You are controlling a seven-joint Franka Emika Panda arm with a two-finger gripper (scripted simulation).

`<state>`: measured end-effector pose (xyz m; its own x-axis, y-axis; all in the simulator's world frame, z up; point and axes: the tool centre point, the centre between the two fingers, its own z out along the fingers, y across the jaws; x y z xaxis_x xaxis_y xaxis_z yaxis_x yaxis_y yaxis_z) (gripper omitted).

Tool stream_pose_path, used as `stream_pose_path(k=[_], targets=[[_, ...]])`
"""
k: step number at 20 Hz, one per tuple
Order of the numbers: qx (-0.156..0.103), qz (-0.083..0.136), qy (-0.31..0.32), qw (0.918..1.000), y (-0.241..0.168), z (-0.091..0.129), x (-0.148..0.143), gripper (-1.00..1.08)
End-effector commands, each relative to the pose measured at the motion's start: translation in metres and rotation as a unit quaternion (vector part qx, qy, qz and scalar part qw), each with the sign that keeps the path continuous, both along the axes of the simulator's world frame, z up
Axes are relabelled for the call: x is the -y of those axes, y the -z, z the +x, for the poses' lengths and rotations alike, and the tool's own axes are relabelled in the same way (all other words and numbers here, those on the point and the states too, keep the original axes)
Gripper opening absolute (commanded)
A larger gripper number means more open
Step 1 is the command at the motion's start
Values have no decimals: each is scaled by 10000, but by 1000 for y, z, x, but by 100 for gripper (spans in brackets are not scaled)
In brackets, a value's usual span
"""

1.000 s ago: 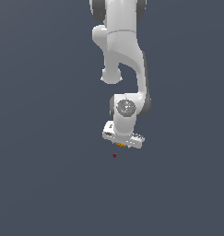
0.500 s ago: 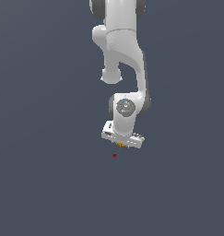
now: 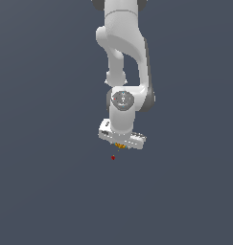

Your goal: Pick up the object and move it to a goal position.

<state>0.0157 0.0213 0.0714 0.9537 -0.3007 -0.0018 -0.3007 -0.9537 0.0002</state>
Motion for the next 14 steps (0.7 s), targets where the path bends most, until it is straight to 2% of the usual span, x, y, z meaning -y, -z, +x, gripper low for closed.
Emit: stream_pose_path(k=[1,14], targets=[[9,0,3,10000,-23,2,12,-100],[9,3,4,10000,-164,13,88,-100]])
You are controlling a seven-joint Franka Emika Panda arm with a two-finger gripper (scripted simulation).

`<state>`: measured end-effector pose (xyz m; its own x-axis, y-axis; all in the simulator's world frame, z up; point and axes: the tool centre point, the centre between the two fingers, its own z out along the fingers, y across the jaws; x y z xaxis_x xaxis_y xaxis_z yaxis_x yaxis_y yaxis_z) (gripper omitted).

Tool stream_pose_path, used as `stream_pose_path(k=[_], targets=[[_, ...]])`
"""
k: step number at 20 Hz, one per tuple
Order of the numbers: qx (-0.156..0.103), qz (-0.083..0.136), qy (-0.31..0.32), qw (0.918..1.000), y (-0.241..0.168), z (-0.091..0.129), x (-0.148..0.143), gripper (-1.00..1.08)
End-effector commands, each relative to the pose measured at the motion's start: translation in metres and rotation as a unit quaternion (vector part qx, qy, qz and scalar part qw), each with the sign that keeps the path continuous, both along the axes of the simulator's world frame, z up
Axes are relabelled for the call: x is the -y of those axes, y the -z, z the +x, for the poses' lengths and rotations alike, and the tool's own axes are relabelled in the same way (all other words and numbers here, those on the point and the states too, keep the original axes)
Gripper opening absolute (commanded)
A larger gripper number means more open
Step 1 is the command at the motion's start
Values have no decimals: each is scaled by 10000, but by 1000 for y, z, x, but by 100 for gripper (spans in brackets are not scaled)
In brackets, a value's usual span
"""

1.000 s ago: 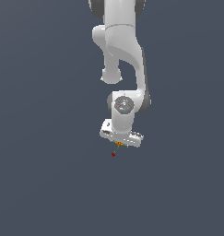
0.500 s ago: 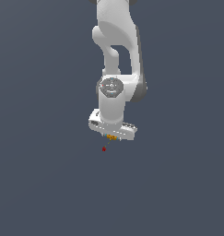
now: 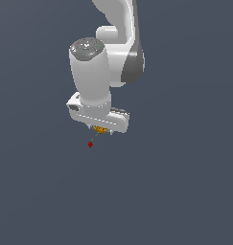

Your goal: Pick up the object and move it to a goal position.

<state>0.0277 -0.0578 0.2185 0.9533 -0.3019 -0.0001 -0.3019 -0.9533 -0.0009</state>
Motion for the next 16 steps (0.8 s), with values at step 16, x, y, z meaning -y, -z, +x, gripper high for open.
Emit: stream_pose_path(k=[16], targets=[[-1,-4,-6,10000,-162,18,87,-100]])
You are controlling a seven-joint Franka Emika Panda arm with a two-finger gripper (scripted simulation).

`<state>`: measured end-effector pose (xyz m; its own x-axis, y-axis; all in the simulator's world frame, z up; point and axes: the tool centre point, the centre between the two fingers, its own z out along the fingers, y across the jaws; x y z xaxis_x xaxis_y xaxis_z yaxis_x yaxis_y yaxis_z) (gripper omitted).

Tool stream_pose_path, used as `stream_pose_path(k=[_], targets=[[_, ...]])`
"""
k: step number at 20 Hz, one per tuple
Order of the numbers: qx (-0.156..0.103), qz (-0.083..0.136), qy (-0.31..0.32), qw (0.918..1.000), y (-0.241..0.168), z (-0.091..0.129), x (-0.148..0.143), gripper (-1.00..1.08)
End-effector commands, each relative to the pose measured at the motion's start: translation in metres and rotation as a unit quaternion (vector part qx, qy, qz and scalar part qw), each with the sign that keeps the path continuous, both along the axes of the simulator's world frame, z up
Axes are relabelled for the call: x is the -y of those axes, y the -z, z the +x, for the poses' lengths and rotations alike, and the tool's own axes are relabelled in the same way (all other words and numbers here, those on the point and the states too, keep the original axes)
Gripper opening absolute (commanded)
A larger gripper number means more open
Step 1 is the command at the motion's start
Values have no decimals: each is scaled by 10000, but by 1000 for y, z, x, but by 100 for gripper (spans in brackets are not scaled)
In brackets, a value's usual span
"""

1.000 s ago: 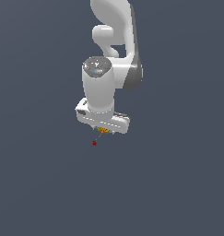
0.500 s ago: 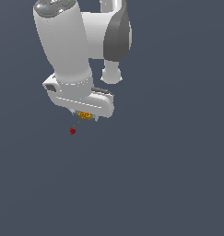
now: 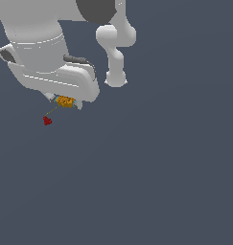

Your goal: Pick up the object and move it to a goal position.

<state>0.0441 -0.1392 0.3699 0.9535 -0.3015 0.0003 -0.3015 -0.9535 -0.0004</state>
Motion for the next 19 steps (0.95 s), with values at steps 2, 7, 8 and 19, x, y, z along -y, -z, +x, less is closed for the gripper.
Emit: stream_pose_path(k=[2,7,8,19], targets=[[-2,-1,-4,10000,-22,3,12,-100],[-2,-1,-4,10000,-42,6,22,-100],[-2,-1,-4,10000,-45,7,24,-100],[-2,-1,-4,10000,-58,10,31,-100]])
